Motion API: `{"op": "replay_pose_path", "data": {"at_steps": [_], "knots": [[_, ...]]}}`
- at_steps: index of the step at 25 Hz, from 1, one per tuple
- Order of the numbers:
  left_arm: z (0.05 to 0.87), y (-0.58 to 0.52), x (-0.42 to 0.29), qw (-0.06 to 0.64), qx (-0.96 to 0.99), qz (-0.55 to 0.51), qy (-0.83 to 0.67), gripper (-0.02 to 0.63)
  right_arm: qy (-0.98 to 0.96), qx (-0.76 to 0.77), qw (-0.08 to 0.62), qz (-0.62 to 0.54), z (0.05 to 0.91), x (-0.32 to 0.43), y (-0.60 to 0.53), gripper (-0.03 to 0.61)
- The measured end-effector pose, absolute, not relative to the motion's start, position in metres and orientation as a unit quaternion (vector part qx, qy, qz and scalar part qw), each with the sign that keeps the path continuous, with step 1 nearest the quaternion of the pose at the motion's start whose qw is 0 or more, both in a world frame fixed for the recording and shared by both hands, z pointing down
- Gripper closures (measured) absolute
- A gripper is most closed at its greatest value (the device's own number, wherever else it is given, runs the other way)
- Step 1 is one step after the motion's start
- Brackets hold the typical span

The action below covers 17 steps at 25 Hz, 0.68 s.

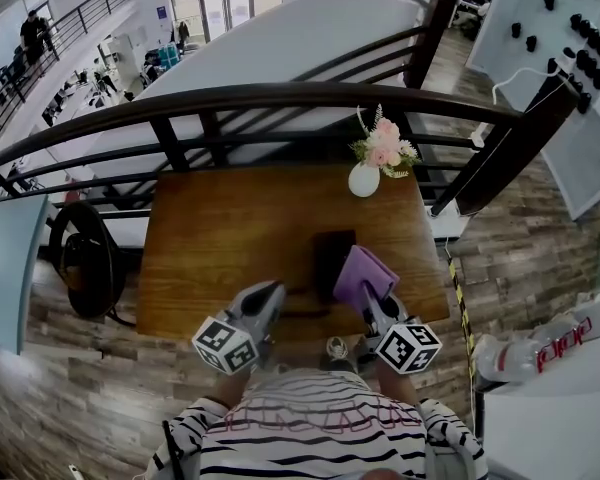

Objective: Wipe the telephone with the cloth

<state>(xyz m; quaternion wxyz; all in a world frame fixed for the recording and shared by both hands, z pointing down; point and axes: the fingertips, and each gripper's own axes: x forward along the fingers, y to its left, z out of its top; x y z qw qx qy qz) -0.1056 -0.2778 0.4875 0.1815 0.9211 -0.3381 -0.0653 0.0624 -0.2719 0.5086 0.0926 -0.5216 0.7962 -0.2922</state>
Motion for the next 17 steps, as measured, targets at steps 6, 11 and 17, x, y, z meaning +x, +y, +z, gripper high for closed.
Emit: {"op": "replay_pose_path", "data": {"at_steps": [6,11,17], "knots": [[0.488,-0.273,-0.105,0.182,0.922,-0.063,-0.336,0.612,0.794,-0.525,0.092,-0.292,0.511,0.063,-0.266,0.543],[0.490,-0.269,-0.105,0.180,0.923,-0.062,-0.335,0.614,0.792,-0.528,0.094,-0.292,0.512,0.064,-0.262,0.543],[0.490,-0.265,-0.103,0.181,0.923,-0.063,-0.335,0.612,0.790,-0.530,0.093,-0.293,0.515,0.067,-0.258,0.543]]}}
